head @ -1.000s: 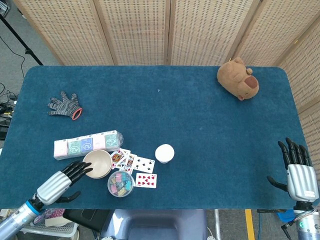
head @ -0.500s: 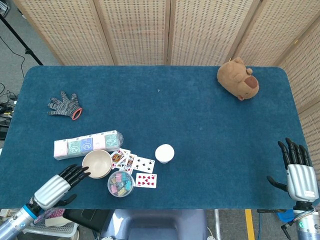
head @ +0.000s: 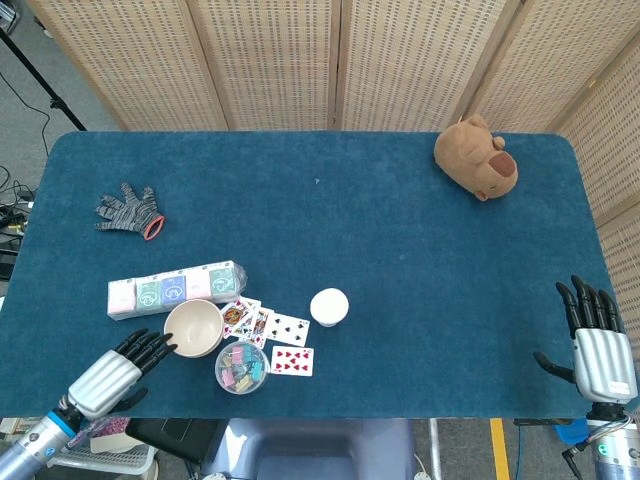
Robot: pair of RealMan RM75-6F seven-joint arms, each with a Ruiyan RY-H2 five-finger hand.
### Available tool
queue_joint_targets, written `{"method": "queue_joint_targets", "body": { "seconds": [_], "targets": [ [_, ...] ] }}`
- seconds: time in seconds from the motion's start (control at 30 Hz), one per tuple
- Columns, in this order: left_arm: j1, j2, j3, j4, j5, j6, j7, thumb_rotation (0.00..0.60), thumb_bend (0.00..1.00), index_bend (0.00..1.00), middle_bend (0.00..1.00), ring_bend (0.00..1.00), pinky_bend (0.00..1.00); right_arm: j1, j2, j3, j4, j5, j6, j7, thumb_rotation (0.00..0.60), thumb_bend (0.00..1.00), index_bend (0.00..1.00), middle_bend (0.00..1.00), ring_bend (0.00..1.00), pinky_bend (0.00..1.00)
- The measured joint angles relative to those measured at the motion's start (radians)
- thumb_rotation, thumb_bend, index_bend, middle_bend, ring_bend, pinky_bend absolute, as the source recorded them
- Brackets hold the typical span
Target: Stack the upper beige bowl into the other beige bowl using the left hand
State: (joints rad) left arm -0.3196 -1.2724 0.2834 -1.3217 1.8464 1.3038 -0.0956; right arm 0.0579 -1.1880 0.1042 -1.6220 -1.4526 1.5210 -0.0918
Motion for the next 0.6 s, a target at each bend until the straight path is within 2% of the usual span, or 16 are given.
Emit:
{"method": "queue_joint_targets", "body": {
  "seconds": [0.3,0.6],
  "targets": [
    [-0.001,-0.009,-0.008,-0.006,-0.012,-0.030,0.028,0.600,0.40,0.00,0.00,0.00,0.00,-0.001,0.002,0.000,-0.001,0.000,0.001,0.000,0.600,0.00,0.00,0.00,0.00,0.00],
    [0.008,-0.010,-0.013,0.002,0.013,0.034,-0.010,0.600,0.40,0.00,0.00,0.00,0.00,-0.001,0.002,0.000,-0.002,0.001,-0.001,0.000,0.600,0.00,0.00,0.00,0.00,0.00]
  ]
}}
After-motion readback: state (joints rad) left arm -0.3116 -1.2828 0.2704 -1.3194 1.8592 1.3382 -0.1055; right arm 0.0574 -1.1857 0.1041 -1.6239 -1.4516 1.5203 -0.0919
